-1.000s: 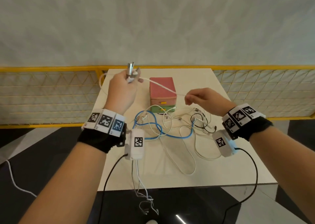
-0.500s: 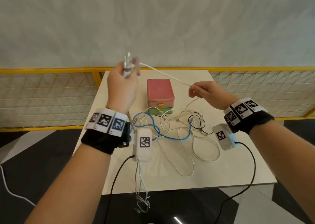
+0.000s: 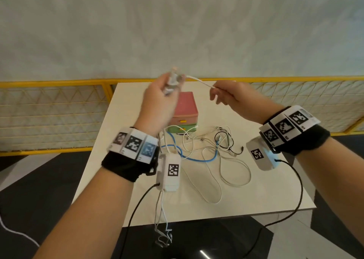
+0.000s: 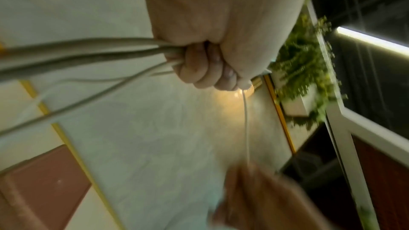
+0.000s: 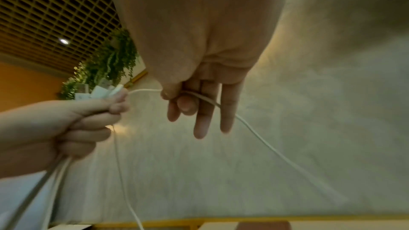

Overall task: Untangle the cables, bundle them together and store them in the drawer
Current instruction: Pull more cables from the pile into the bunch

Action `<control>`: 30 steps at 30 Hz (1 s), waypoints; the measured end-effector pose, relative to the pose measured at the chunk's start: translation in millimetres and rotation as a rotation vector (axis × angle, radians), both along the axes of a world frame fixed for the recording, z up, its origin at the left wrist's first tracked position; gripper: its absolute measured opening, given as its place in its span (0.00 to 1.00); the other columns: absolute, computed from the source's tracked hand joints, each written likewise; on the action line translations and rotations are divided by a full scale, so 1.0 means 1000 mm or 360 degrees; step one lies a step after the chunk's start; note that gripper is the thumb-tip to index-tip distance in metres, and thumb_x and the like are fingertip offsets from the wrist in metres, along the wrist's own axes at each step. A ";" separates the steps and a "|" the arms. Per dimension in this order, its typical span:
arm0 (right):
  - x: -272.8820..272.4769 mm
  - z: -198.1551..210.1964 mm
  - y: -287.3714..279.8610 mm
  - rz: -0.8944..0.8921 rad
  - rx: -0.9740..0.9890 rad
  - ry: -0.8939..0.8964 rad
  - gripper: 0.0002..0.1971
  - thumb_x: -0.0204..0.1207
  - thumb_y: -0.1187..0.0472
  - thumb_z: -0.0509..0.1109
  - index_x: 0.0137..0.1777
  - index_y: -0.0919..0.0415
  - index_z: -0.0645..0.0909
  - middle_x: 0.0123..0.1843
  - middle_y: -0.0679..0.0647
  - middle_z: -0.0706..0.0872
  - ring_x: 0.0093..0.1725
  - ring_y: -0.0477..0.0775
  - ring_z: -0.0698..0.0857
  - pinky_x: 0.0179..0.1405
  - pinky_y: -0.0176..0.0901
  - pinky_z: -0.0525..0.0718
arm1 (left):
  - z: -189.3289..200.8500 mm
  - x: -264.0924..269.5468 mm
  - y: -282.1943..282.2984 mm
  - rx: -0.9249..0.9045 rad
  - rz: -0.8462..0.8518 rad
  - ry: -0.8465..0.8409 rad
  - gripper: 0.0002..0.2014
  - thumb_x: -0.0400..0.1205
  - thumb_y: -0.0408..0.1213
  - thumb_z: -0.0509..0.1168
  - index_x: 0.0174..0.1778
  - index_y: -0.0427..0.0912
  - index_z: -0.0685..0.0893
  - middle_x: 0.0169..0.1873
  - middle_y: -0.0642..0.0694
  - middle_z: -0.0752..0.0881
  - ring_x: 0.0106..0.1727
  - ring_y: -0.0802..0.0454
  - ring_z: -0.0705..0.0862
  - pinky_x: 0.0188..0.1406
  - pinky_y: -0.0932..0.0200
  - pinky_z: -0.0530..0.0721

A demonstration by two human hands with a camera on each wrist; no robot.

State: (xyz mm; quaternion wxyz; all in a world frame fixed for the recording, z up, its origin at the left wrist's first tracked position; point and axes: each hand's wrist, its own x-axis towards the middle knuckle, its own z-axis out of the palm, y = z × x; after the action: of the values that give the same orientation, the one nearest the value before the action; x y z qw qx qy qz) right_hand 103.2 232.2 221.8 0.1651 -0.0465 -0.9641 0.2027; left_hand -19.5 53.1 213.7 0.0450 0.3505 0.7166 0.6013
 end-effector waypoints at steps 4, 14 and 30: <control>0.027 -0.025 0.006 -0.0156 -0.0129 -0.0308 0.13 0.86 0.62 0.50 0.46 0.51 0.75 0.32 0.54 0.82 0.30 0.42 0.84 0.34 0.39 0.82 | 0.007 -0.019 -0.017 0.0146 0.0114 -0.0054 0.15 0.85 0.49 0.64 0.32 0.51 0.77 0.15 0.57 0.72 0.19 0.61 0.67 0.23 0.65 0.67; 0.085 -0.068 -0.056 0.0072 -0.0628 -0.1027 0.09 0.82 0.66 0.52 0.55 0.56 0.71 0.43 0.53 0.89 0.44 0.48 0.88 0.31 0.48 0.90 | 0.010 0.028 -0.018 0.0024 -0.0645 -0.0292 0.18 0.88 0.46 0.59 0.46 0.42 0.91 0.17 0.52 0.63 0.17 0.56 0.58 0.18 0.66 0.58; 0.107 -0.045 -0.090 0.0098 -0.0777 -0.0239 0.10 0.86 0.59 0.54 0.57 0.58 0.77 0.49 0.32 0.85 0.50 0.33 0.83 0.52 0.29 0.79 | 0.002 0.098 0.001 -0.0606 -0.1213 0.0066 0.27 0.88 0.57 0.43 0.54 0.61 0.90 0.51 0.54 0.91 0.53 0.61 0.87 0.60 0.54 0.84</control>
State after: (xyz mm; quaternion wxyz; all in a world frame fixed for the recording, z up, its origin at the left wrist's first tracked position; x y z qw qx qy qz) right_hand 210.2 142.3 176.9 0.0708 -0.0707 -0.8971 0.4303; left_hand 78.9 54.4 215.5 0.3135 0.5877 0.6349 0.3915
